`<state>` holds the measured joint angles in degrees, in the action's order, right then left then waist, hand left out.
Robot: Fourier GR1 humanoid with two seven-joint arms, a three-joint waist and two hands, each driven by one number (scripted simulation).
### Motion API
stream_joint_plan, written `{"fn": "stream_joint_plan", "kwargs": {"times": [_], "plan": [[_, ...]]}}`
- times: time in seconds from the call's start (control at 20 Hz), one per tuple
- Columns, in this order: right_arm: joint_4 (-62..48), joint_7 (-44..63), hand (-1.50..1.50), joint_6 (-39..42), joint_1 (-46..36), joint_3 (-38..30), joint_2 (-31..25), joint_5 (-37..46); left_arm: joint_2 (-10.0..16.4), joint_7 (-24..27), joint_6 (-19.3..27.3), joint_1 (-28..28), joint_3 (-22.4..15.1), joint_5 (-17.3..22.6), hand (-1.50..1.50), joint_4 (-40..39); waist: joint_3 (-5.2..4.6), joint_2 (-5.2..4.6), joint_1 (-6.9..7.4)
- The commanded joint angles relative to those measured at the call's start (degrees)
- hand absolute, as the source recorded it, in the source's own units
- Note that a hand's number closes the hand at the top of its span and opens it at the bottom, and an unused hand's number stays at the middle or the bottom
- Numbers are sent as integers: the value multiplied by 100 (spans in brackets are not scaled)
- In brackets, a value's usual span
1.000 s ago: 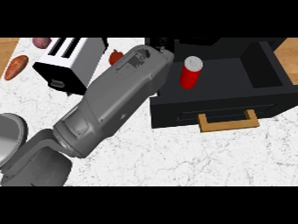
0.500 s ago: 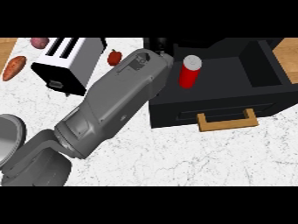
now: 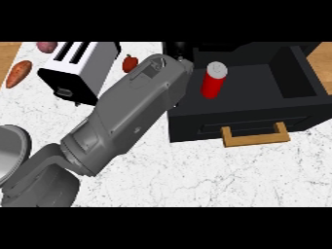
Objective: Pick up the can, place it into the drawer and close the drawer
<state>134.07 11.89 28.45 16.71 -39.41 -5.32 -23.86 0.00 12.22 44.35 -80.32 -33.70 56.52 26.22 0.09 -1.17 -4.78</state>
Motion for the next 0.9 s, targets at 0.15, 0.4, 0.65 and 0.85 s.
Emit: {"fn": "stream_joint_plan", "kwargs": {"times": [0.15, 0.4, 0.65, 0.85], "plan": [[478, -473, -150, 89, -589, 378, -134, 1173, 0, 352, -50, 31, -105, 197, -150, 115, -3, 1, 116], [671, -485, -150, 5, -892, 1115, 16, 2583, 0, 298, 155, -214, -139, 219, -150, 195, -7, 31, 322], [46, -987, -150, -92, -1419, 1917, -28, 4107, 0, 478, 70, -69, -6, 378, -150, 201, -5, 14, 395], [-367, -877, -150, -498, -2063, 2707, -61, 5360, 0, 135, 192, -299, 0, 397, -150, 292, -11, 36, 536]]}}
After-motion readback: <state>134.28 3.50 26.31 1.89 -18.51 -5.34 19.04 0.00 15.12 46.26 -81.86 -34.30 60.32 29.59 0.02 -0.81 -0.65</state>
